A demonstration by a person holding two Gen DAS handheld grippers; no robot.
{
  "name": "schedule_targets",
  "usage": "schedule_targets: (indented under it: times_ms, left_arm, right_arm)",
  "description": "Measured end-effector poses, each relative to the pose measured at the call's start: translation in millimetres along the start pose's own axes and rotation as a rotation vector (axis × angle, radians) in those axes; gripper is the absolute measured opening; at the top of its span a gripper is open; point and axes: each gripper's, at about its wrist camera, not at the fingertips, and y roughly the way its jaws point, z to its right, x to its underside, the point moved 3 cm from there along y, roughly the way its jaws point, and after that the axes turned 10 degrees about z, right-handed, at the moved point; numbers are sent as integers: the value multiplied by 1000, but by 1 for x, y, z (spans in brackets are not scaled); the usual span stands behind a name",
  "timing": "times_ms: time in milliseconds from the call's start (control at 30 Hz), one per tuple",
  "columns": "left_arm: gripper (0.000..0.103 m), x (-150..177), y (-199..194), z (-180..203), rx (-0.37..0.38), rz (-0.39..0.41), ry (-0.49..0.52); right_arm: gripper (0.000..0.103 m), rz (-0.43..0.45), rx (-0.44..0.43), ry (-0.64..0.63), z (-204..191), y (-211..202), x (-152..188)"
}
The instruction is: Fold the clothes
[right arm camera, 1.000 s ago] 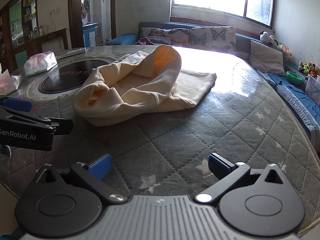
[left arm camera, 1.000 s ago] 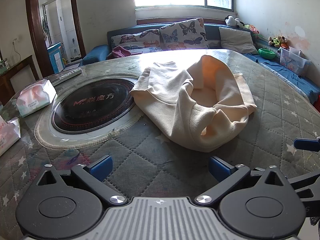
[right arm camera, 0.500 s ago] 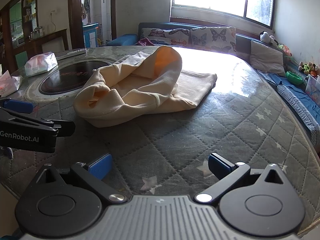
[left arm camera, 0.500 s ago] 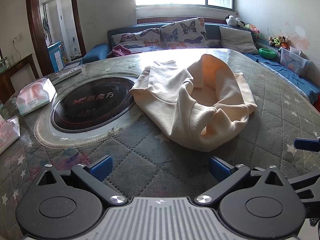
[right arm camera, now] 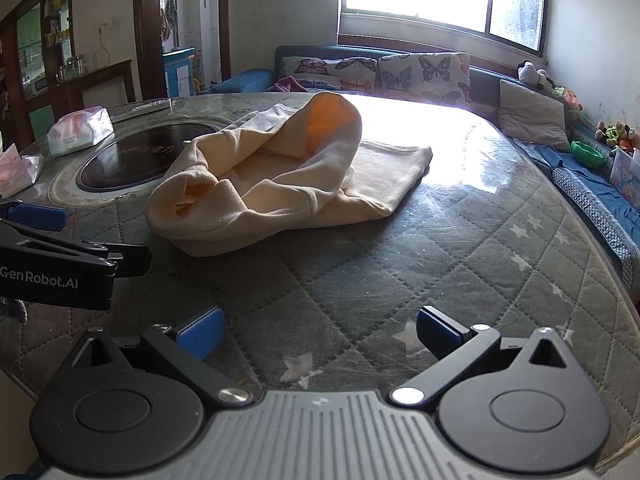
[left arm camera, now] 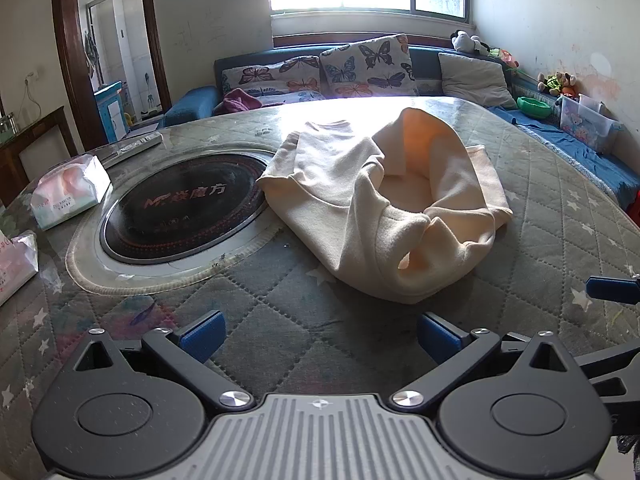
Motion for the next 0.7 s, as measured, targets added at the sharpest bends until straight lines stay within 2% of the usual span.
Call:
schedule_targets:
  times_ms: [700]
  left_arm:
    - [103, -1, 3, 2, 8, -8, 5]
  right_arm:
    - [103, -1, -2, 2, -1, 2, -3]
